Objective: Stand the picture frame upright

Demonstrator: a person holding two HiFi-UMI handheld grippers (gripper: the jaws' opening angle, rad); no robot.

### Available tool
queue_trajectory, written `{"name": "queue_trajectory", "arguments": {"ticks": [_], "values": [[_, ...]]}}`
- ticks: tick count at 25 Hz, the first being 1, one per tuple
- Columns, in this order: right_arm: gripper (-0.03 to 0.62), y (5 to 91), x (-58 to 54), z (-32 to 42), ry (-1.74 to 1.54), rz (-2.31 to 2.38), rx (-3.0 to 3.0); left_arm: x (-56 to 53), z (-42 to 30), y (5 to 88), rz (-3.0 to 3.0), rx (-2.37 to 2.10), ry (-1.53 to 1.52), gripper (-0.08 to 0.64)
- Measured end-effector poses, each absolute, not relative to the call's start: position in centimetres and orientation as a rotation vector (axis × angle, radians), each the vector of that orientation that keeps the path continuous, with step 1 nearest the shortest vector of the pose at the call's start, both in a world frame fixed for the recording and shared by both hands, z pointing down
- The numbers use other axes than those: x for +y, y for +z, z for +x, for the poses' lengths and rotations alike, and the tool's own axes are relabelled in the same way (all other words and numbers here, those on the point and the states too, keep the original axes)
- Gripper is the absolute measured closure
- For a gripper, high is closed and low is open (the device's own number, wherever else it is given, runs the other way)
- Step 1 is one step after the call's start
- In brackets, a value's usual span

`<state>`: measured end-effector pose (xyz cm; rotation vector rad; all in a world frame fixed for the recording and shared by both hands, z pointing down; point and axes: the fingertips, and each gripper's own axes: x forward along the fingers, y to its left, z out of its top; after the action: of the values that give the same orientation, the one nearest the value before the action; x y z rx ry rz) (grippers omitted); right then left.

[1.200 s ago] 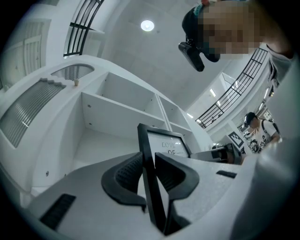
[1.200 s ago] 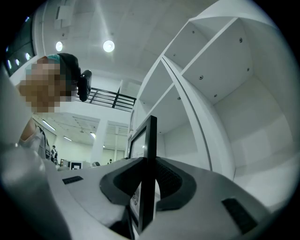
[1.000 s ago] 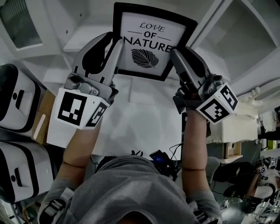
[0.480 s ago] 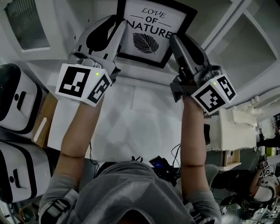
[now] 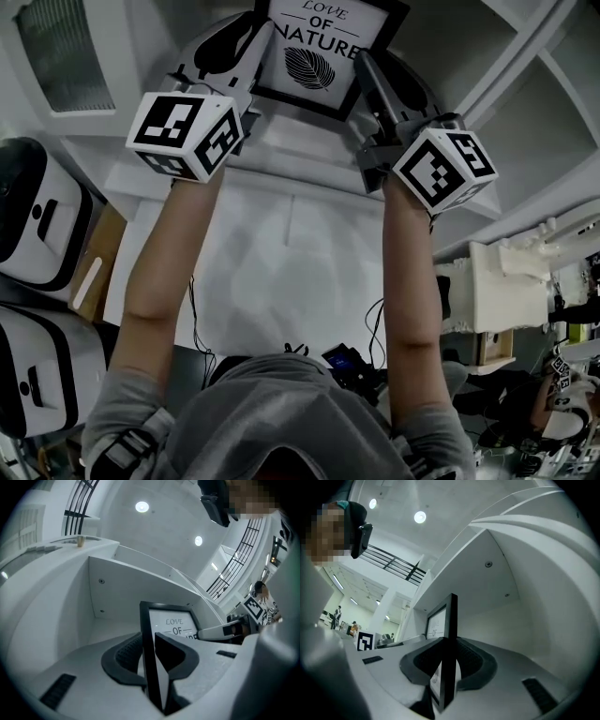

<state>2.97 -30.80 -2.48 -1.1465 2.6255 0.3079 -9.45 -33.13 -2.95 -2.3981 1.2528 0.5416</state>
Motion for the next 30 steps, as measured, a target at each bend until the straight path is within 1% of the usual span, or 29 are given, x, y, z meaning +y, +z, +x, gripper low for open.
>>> {"name": "queue_trajectory", "arguments": {"ticks": [6, 20, 27, 30], "values": [[0.506, -1.8, -34.4, 2.1, 0.315, -1.260, 2.614, -37.7, -10.0, -2.6, -2.461, 1.245, 0.580, 0.485], [0.502, -0.9, -40.6, 2.1, 0.282, -1.425, 2.626, -43.2, -10.1, -1.0, -2.540, 1.358, 0.486, 0.485], [0.497, 0.5, -44.7, 3.0, 0.148, -1.487, 2.645, -46.2, -9.2, 0.2, -2.599, 1.371, 0.379, 0.485], [0.494, 1.1, -45.8, 3.3, 0.118, -1.506, 2.660, -47.0, -8.9, 1.0, -2.614, 1.387, 0.281, 0.485]]}}
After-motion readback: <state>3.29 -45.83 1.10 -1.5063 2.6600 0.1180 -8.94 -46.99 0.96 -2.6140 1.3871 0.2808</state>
